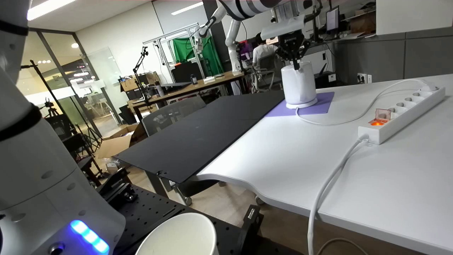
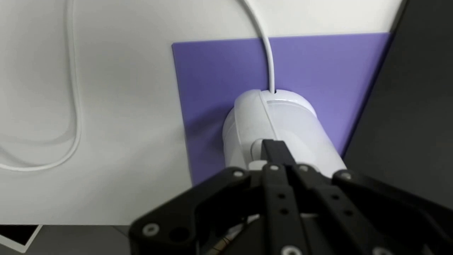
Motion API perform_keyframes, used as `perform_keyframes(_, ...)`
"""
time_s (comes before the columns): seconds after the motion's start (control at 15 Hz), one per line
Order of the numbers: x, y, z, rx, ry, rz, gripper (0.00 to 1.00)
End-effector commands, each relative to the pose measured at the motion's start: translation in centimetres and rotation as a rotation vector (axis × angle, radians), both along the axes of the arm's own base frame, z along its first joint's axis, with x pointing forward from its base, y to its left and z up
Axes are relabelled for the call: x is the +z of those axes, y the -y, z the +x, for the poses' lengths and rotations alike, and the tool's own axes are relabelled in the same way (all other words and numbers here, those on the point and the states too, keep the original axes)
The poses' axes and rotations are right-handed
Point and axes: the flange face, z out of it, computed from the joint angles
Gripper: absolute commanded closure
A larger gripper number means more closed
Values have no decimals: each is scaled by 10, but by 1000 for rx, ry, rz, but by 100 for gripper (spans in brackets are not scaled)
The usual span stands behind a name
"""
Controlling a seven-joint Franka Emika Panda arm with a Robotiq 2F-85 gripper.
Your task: Turn on the switch of the electric kettle
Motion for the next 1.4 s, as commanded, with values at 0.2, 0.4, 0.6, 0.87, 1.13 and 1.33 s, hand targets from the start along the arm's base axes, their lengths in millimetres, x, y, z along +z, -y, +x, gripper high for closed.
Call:
perform_keyframes(0.2,-2,5,7,-19,10,8,100)
perform_keyframes(0.4,-7,6,8,-13,18,7,100)
perform_keyframes(0.6,-10,9,9,-16,23,7,100)
perform_keyframes(0.87,-13,13,8,-18,20,28,100)
perform_keyframes(1.13,-16,19,8,-20,41,76,100)
perform_keyframes(1.33,-20,26,8,-29,51,111,100)
